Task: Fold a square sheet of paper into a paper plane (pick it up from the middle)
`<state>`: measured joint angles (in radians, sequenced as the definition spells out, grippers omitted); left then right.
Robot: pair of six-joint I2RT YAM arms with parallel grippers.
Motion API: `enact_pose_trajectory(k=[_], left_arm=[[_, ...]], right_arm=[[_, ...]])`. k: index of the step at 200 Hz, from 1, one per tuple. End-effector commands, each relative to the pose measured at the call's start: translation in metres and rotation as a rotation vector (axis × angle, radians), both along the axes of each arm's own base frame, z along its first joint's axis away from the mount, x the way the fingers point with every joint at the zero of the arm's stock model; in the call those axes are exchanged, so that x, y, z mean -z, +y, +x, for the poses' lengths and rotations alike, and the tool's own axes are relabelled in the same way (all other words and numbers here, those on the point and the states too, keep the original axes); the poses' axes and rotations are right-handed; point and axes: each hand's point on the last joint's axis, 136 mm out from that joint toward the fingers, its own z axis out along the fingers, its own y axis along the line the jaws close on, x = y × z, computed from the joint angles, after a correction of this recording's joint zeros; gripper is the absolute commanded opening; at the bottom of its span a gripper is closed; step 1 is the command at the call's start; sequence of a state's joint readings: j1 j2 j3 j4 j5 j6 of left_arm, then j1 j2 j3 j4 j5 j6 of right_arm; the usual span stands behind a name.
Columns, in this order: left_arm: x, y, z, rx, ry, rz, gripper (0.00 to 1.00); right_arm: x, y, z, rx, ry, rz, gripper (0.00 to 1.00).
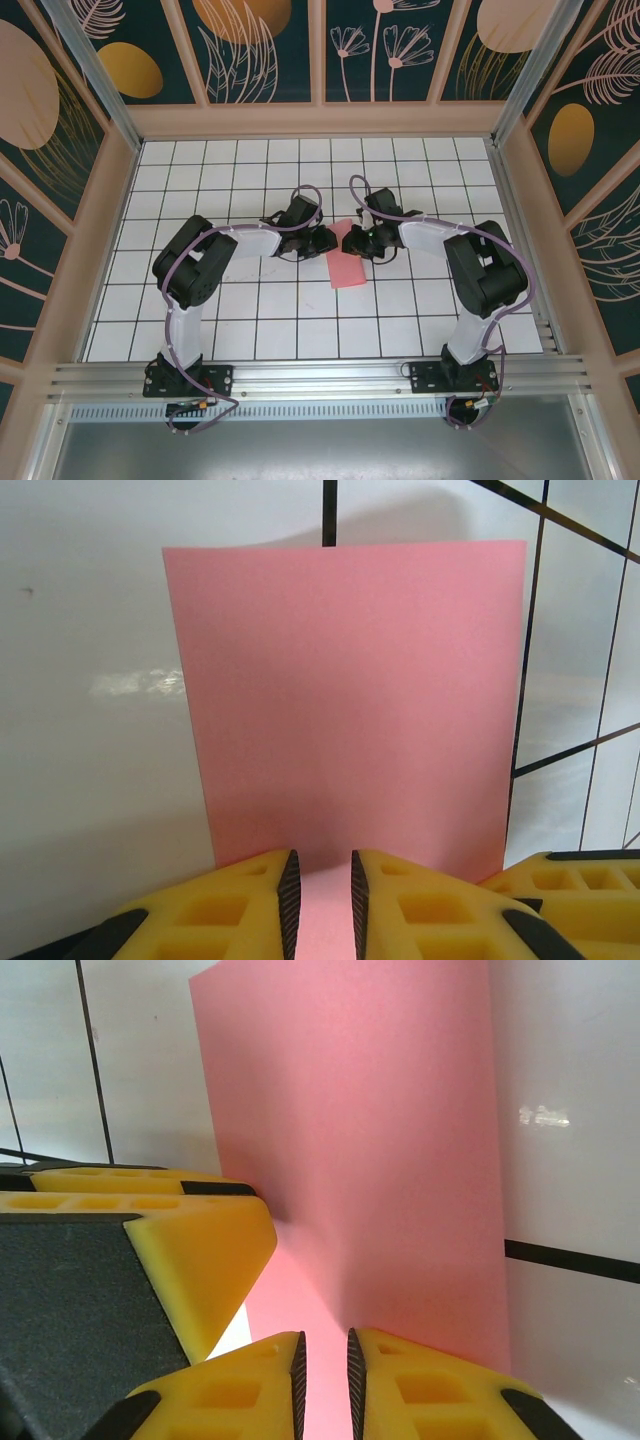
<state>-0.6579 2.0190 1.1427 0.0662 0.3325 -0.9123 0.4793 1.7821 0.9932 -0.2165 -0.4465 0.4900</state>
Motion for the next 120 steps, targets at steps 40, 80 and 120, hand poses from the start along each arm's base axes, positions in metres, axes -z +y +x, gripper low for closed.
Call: enact_pose_trajectory(k=[40,80,120], left_arm=[[0.031,0.007,-0.013,0.022,0.050,0.067,0.27],[0.027,0.006,-0.013,0.028,0.041,0.048,0.28],[0.025,0.003,-0.013,0.032,0.037,0.030,0.29]], right_arm=[[0.010,-0.007,0.001,-0.004,0.004,-0.049,0.23],[0.013,-0.010,0.000,0.003,0.011,-0.063,0.23],[0.015,-0.012,0.000,0.007,0.011,-0.074,0.23]])
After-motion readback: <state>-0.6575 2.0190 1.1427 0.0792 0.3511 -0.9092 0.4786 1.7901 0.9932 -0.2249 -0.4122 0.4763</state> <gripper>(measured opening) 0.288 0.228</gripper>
